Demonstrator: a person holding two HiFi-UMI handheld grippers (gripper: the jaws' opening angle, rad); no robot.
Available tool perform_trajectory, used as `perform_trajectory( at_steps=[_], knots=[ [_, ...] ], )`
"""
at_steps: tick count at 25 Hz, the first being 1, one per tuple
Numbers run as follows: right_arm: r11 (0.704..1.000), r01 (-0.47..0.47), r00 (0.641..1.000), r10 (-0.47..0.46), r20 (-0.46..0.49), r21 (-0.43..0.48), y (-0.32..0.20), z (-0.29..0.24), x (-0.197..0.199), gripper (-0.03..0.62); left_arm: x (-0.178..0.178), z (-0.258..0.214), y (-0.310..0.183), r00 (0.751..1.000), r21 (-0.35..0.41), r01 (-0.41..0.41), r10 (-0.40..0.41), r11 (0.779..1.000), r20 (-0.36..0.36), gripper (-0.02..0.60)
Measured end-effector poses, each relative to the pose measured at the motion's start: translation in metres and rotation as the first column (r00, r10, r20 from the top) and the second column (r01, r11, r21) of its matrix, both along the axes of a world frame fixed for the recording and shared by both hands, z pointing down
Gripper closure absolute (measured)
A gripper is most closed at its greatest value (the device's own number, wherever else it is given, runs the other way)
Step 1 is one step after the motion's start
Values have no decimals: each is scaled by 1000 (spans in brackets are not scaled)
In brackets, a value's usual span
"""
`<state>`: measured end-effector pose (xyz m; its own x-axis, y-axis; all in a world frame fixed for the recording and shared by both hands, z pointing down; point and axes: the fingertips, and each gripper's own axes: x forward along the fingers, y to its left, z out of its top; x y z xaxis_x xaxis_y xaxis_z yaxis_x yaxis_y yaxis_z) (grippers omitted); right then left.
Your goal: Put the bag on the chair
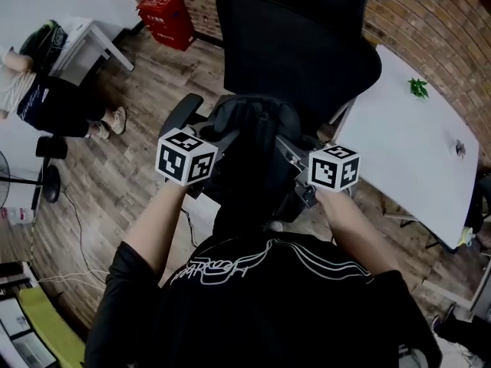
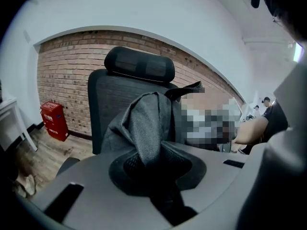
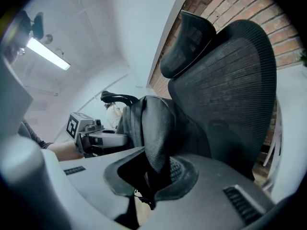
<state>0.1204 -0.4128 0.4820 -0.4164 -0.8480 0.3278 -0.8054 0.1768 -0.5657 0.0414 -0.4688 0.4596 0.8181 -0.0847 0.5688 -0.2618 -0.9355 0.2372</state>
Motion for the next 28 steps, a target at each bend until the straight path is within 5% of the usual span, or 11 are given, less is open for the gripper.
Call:
perform_trajectory(
  at_steps=[15, 28],
  knots=[
    [958, -256, 964, 244, -105, -127, -34, 49, 69, 553, 83, 55, -53, 972, -50, -233, 233, 971, 3, 495],
    [911, -362, 930, 338, -144, -199, -40, 115, 71, 541, 94, 125, -69, 951, -48, -310, 310, 949, -14, 485]
  ],
)
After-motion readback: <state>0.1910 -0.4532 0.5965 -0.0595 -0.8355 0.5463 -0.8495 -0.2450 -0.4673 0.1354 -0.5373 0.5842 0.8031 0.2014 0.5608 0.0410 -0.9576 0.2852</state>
